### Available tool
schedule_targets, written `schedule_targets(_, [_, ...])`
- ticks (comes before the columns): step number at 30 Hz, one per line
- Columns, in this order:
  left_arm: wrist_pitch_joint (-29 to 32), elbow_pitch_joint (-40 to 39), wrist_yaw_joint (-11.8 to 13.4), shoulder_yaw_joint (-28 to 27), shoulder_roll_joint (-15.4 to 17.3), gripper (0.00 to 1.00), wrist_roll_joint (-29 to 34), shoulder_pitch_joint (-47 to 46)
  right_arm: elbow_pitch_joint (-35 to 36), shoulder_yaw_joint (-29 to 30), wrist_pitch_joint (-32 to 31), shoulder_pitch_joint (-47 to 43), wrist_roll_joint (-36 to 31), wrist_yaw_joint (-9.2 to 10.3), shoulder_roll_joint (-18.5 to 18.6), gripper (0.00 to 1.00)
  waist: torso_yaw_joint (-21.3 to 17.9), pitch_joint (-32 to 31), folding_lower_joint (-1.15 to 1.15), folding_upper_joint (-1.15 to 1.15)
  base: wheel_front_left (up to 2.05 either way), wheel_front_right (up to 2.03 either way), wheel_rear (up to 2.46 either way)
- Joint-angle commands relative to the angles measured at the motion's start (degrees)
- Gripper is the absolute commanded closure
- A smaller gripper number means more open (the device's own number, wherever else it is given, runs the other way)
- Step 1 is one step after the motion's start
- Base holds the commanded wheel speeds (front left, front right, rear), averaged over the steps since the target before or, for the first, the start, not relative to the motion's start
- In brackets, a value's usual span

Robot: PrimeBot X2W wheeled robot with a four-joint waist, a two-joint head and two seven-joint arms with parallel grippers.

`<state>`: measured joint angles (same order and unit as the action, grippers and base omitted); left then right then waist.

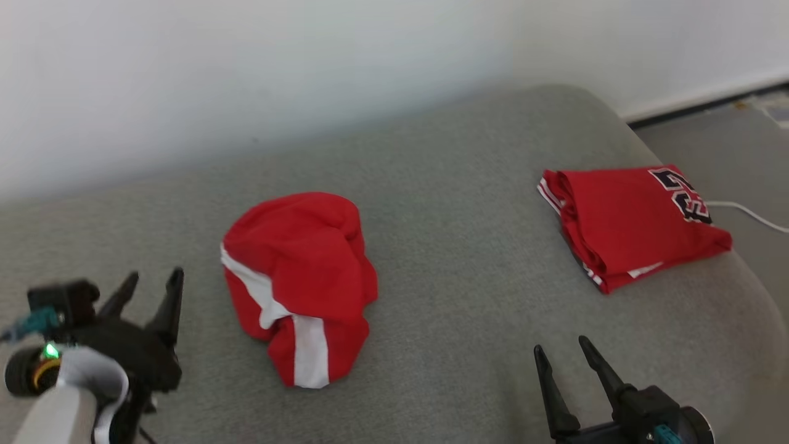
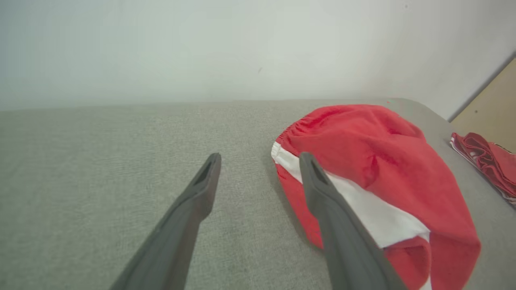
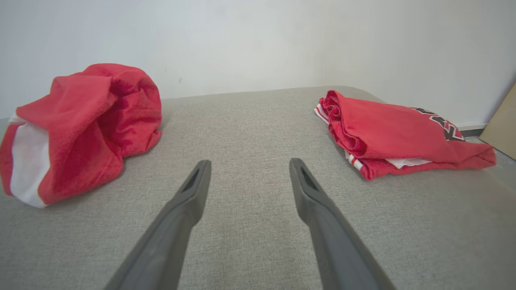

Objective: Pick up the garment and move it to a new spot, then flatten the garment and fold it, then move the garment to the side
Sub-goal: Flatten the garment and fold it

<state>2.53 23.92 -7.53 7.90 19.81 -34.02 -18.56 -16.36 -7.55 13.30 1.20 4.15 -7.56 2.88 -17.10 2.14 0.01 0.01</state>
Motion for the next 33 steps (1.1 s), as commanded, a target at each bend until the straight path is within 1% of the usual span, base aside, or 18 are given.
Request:
schedule_targets(1, [2.22, 0.56, 0.11, 0.93, 1.18, 0.0, -0.75, -3.56, 0.73, 0.14, 0.34, 1.06, -0.14, 0.17, -0.02, 0.0, -7.24, 7.4, -0.01, -0.01, 0.0, 0.0, 0.0])
schedule_targets(2, [3.04, 0.7, 0.11, 1.15, 1.93, 0.0, -1.06, -5.13, 1.02, 0.07, 0.41, 1.26, -0.11, 0.17, -0.02, 0.0, -8.19, 8.39, -0.01, -0.01, 0.0, 0.0, 0.0])
schedule_targets(3, [3.04, 0.7, 0.11, 1.15, 1.93, 0.0, -1.06, -5.13, 1.02, 0.07, 0.41, 1.26, -0.11, 0.17, -0.02, 0.0, -8.19, 8.39, -0.01, -0.01, 0.0, 0.0, 0.0])
schedule_targets(4, [3.89, 1.02, 0.11, 1.69, 2.93, 0.0, -1.61, -6.52, 1.26, 0.01, 0.42, 1.51, -0.03, 0.17, -0.01, 0.0, -9.19, 9.37, -0.01, -0.01, 0.0, 0.0, 0.0])
schedule_targets(6, [5.57, 1.52, 0.11, 3.67, 4.31, 0.0, -2.31, -9.05, 1.76, 0.75, 0.73, 1.61, 0.31, 0.17, 0.0, 0.0, -10.37, 10.95, -0.01, -0.01, 0.0, 0.0, 0.0])
schedule_targets(7, [7.23, 2.39, 0.11, 5.69, 5.63, 0.0, -2.96, -11.0, 2.4, 1.88, 1.02, 1.27, 0.61, 0.17, -0.02, 0.0, -10.7, 12.32, -0.01, -0.01, 0.0, 0.0, 0.0])
schedule_targets(12, [10.52, 4.6, 0.12, 10.0, 8.72, 0.0, -4.72, -14.1, 3.86, 3.54, 1.52, -0.12, 1.38, 0.17, -0.03, 0.0, -11.06, 14.3, -0.01, -0.01, 0.0, 0.0, 0.0])
schedule_targets(17, [10.0, 5.85, 0.11, 12.22, 10.95, 0.0, -7.47, -15.16, 4.4, 3.54, 1.81, -0.85, 1.89, 0.17, -0.02, 0.0, -11.09, 14.87, -0.01, -0.01, 0.0, 0.0, 0.0])
schedule_targets(24, [6.72, 5.97, 0.11, 15.25, 10.46, 0.0, -9.2, -17.95, 4.12, 2.2, 1.86, -0.39, 1.48, 0.17, 0.0, 0.0, -10.81, 14.49, -0.01, -0.01, 0.0, 0.0, 0.0])
schedule_targets(26, [6.06, 6.25, 0.11, 16.46, 9.62, 0.0, -9.8, -19.32, 4.17, 2.01, 1.88, -0.28, 1.1, 0.17, 0.0, 0.0, -10.72, 14.41, -0.01, -0.01, 0.0, 0.0, 0.0])
schedule_targets(29, [6.62, 7.98, 0.11, 18.35, 8.09, 0.0, -10.29, -21.44, 4.5, 1.96, 1.9, -0.41, 0.74, 0.17, 0.0, 0.0, -10.61, 14.65, -0.01, -0.01, 0.0, 0.0, 0.0])
schedule_targets(33, [7.91, 12.36, 0.19, 20.31, 6.05, 0.0, -9.85, -24.52, 5.57, 2.77, 1.87, -1.5, 0.37, 0.17, -0.01, 0.0, -10.58, 15.36, -0.01, -0.01, 0.0, 0.0, 0.0])
